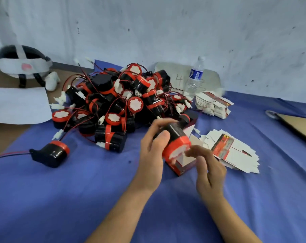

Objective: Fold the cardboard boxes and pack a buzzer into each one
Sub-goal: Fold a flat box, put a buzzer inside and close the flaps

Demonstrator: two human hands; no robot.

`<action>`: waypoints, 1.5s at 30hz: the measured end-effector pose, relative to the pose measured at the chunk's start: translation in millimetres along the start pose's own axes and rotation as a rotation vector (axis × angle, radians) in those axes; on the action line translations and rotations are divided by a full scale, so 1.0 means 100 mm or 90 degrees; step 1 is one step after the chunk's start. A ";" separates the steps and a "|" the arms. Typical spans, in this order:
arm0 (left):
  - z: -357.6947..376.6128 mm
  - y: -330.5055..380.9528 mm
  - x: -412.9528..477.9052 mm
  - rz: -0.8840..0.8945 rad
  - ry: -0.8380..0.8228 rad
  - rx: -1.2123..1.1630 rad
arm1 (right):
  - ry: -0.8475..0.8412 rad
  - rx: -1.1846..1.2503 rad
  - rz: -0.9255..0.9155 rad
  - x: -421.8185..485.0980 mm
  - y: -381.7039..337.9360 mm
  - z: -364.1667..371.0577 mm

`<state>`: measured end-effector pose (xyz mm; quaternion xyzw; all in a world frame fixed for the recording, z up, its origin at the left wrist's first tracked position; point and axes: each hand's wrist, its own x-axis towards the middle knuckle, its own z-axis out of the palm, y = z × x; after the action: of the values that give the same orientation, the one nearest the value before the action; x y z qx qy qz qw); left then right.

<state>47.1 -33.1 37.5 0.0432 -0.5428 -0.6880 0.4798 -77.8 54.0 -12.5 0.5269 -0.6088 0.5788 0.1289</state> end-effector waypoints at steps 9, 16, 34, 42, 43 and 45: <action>0.15 -0.32 -0.20 -0.165 0.072 0.139 | 0.116 0.185 -0.070 0.10 -0.08 -0.08; 0.15 -0.38 -0.27 -0.092 -0.025 0.221 | 0.176 0.040 0.000 0.08 0.00 -0.03; 0.12 -0.42 -0.28 0.111 0.034 0.289 | 0.063 -0.012 -0.151 0.05 -0.15 0.01; 0.03 -0.60 -0.24 0.014 0.012 0.500 | 0.092 0.060 0.154 0.11 -0.04 -0.07; 0.03 -0.60 -0.22 -0.024 0.000 0.501 | 0.066 0.061 0.168 0.10 -0.05 -0.06; 0.02 -0.64 -0.20 -0.068 -0.007 0.484 | 0.030 0.055 0.187 0.10 -0.04 -0.04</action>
<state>17.3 -20.8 -21.2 0.2425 -0.7586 -0.4622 0.3899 -80.7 53.6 -1.5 0.4235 -0.6507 0.6294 0.0339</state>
